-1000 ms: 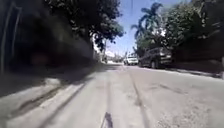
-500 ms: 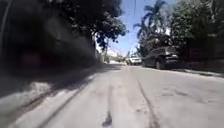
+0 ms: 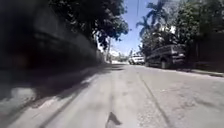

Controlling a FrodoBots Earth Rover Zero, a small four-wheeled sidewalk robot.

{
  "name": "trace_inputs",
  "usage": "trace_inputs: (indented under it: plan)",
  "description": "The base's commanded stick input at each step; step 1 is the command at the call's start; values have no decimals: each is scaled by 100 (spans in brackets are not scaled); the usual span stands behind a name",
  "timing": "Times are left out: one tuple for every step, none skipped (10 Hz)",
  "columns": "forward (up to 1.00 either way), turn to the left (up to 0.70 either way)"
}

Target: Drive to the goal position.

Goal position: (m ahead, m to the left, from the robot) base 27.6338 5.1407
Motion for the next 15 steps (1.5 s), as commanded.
trace_inputs:
  plan:
    - [100,-4]
    - [100,-21]
    - [100,-35]
    - [100,-40]
    - [100,-28]
    - [100,-5]
    - [100,0]
    - [100,0]
    - [100,0]
    - [100,0]
    - [100,0]
    - [100,0]
    - [100,0]
    - [100,0]
    - [100,0]
